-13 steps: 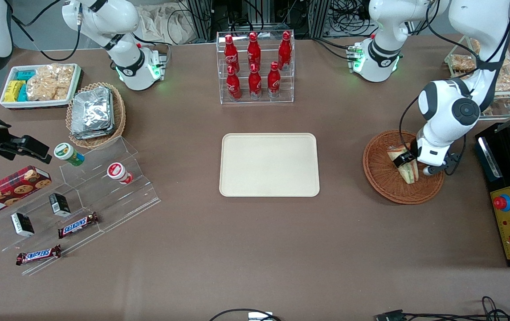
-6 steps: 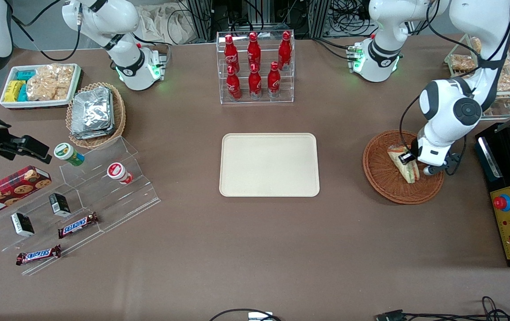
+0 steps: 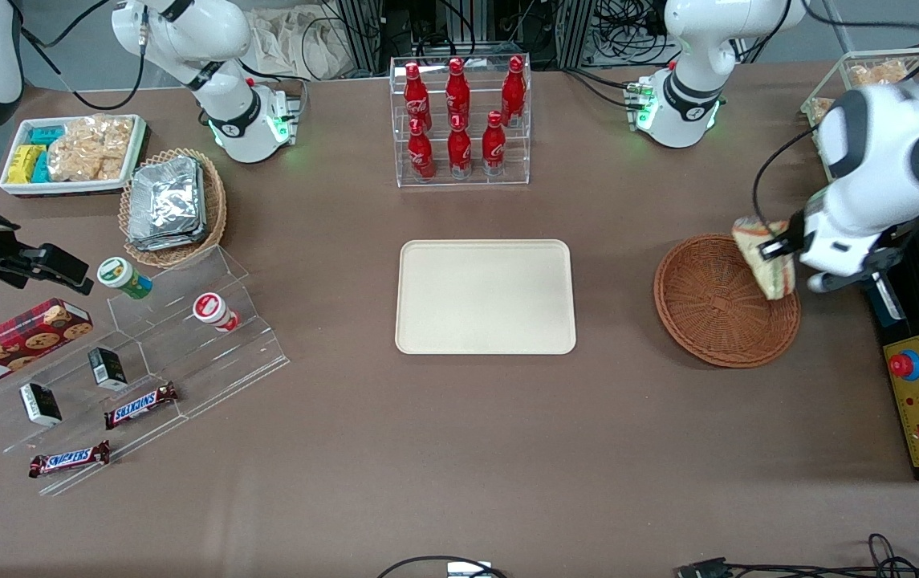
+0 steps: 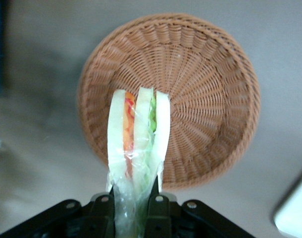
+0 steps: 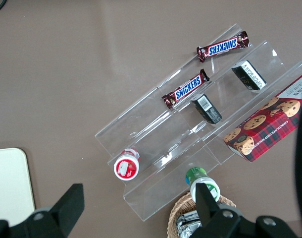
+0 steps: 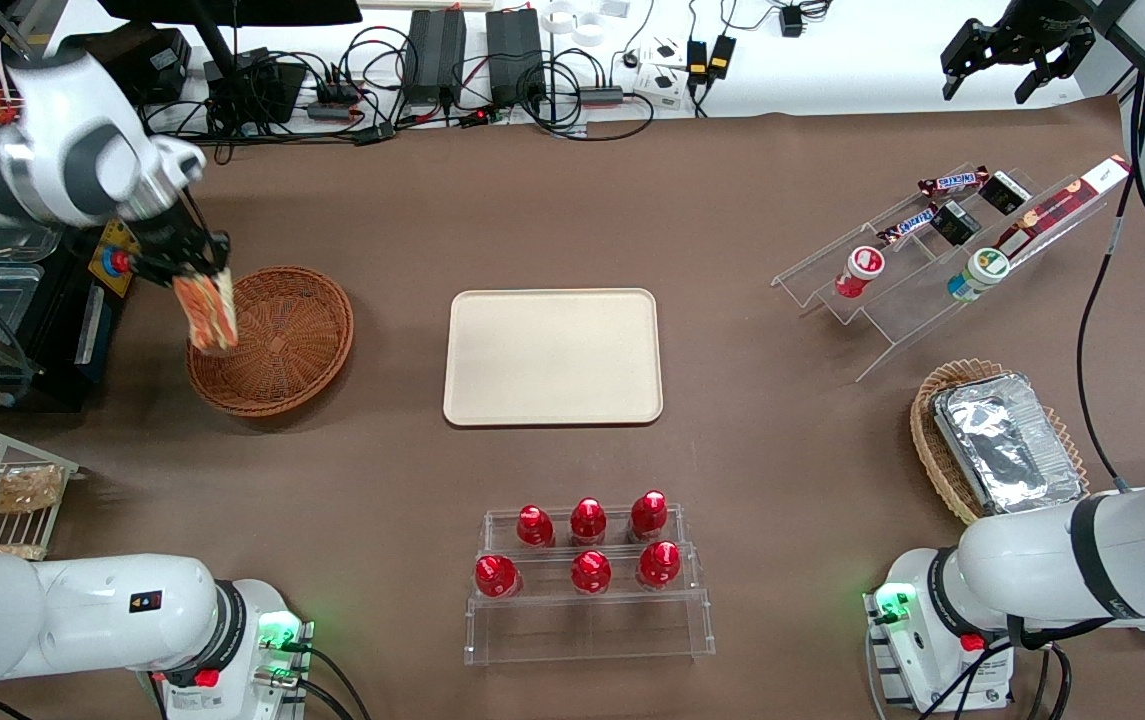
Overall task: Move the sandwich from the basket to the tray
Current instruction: 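Lift the sandwich up out of the basket with the left gripper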
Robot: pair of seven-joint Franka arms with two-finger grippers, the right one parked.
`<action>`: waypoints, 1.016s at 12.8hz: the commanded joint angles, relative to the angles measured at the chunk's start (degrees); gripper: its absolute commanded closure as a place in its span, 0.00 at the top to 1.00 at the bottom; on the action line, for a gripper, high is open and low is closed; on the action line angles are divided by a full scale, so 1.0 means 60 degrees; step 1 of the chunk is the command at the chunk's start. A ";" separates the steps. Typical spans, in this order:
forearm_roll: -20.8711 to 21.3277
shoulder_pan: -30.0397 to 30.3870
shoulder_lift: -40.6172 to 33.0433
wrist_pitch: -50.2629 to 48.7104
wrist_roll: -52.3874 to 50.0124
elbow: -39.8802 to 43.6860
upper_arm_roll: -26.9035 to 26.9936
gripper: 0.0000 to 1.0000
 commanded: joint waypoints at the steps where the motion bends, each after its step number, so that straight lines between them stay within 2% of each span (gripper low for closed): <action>1: 0.0052 -0.0088 0.0597 -0.2822 0.0292 0.3007 0.0022 0.14; 4: 0.0037 -0.0234 0.0804 -0.4439 0.0614 0.4784 -0.0021 0.14; 8: 0.0037 -0.0731 0.0833 -0.4706 0.0660 0.5257 -0.0415 0.15; 10: 0.0051 -0.0762 0.1007 -0.4691 0.0441 0.5403 -0.1349 0.16; 13: 0.0022 -0.0762 0.1928 -0.4691 -0.1430 0.6367 -0.3296 0.16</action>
